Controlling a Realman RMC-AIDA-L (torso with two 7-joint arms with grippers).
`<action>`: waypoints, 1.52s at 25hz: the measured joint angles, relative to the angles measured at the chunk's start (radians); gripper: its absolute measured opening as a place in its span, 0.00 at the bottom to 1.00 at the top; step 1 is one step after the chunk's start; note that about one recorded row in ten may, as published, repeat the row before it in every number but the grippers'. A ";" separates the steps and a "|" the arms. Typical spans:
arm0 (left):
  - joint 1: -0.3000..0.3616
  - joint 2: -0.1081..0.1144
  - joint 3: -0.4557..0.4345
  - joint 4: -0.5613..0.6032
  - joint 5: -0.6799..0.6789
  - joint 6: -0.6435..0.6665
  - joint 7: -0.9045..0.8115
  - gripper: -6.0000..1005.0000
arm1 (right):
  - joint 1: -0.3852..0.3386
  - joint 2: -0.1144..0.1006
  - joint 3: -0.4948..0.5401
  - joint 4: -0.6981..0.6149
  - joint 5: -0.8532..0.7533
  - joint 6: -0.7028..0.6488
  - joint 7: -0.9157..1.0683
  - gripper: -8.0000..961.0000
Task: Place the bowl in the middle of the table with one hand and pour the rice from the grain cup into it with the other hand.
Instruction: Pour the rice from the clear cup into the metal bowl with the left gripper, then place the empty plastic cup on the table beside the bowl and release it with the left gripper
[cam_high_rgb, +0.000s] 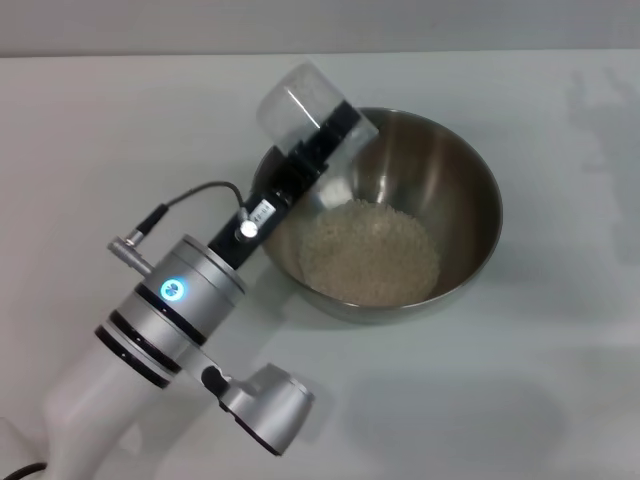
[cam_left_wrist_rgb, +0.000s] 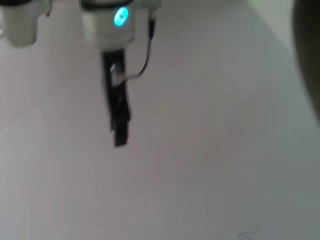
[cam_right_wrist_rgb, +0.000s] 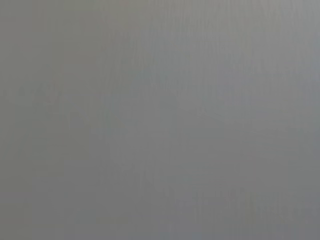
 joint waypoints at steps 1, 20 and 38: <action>0.000 0.000 0.009 -0.005 0.005 -0.018 -0.001 0.07 | 0.000 0.000 0.000 0.000 0.000 0.000 0.000 0.43; 0.020 0.000 -0.058 -0.026 0.049 -0.084 -0.019 0.08 | 0.009 -0.003 0.000 0.000 0.000 0.004 0.000 0.43; 0.076 0.000 -0.328 -0.135 0.039 -0.053 -0.883 0.09 | 0.005 -0.003 0.000 0.002 0.000 0.008 0.000 0.43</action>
